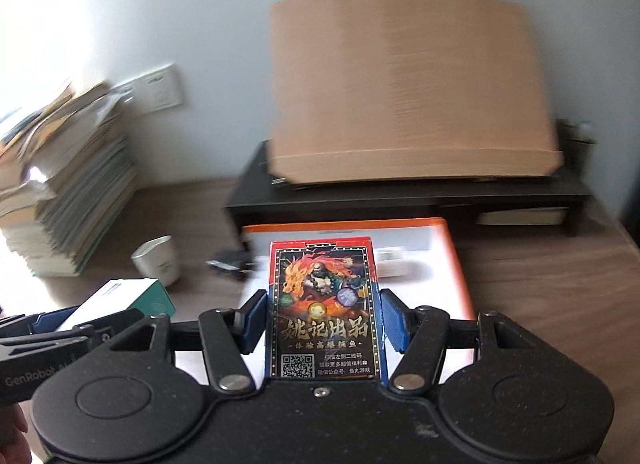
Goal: Organize rigid objects
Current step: 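Carry the bandage box and card deck with both tools over the white box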
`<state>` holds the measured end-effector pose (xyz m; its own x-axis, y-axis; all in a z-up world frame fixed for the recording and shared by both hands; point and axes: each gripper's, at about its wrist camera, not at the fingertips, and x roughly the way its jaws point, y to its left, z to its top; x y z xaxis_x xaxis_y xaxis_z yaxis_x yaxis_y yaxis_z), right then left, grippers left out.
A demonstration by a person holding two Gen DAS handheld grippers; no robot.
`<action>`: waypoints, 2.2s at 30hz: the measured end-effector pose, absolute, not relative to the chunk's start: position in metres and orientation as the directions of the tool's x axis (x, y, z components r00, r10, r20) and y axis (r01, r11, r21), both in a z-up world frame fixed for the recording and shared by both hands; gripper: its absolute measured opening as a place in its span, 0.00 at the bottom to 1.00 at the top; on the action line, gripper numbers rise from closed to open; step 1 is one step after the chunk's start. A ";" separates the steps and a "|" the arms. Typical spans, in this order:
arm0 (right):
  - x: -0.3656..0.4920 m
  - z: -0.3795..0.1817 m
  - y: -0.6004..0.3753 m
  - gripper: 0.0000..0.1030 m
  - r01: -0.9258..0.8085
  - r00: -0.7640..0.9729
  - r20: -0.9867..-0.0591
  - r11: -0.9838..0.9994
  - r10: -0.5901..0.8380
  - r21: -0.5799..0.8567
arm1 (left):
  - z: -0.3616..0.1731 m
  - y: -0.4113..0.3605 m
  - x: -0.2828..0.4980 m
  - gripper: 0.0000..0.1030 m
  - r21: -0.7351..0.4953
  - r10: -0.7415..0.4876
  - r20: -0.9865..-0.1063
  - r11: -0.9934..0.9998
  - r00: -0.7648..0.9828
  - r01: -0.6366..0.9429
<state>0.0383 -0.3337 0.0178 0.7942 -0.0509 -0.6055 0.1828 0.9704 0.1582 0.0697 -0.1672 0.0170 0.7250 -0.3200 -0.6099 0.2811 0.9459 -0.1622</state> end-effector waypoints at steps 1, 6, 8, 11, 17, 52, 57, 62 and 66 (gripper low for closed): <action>0.031 0.020 -0.342 0.69 0.197 0.797 -0.601 0.967 -0.062 0.161 | 0.019 -0.177 0.068 0.70 -0.159 -0.325 -0.608 0.944 0.724 0.291; 0.007 0.028 -0.372 0.69 0.223 0.814 -0.575 0.958 -0.082 0.179 | 0.026 -0.218 0.060 0.70 -0.148 -0.338 -0.605 0.937 0.721 0.315; 0.001 0.030 -0.379 0.69 0.221 0.820 -0.567 0.958 -0.082 0.181 | 0.028 -0.231 0.058 0.70 -0.139 -0.333 -0.604 0.939 0.724 0.316; -0.005 0.032 -0.384 0.69 0.216 0.832 -0.550 0.959 -0.080 0.186 | 0.030 -0.244 0.055 0.70 -0.131 -0.331 -0.594 0.939 0.734 0.317; -0.015 0.036 -0.391 0.69 0.196 0.847 -0.528 0.960 -0.063 0.201 | 0.035 -0.259 0.045 0.70 -0.108 -0.315 -0.577 0.944 0.753 0.312; 0.012 0.025 -0.363 0.69 0.128 0.806 -0.592 0.981 -0.019 0.144 | 0.017 -0.233 0.044 0.70 -0.119 -0.223 -0.608 0.974 0.762 0.190; 0.021 0.020 -0.364 0.69 0.136 0.795 -0.607 0.981 -0.023 0.140 | 0.010 -0.233 0.050 0.70 -0.126 -0.231 -0.622 0.973 0.748 0.196; 0.029 0.016 -0.364 0.69 0.143 0.785 -0.618 0.980 -0.027 0.139 | 0.005 -0.233 0.057 0.70 -0.130 -0.237 -0.634 0.971 0.736 0.200; 0.034 0.013 -0.366 0.69 0.150 0.781 -0.624 0.978 -0.029 0.142 | 0.002 -0.234 0.061 0.70 -0.127 -0.239 -0.641 0.970 0.729 0.206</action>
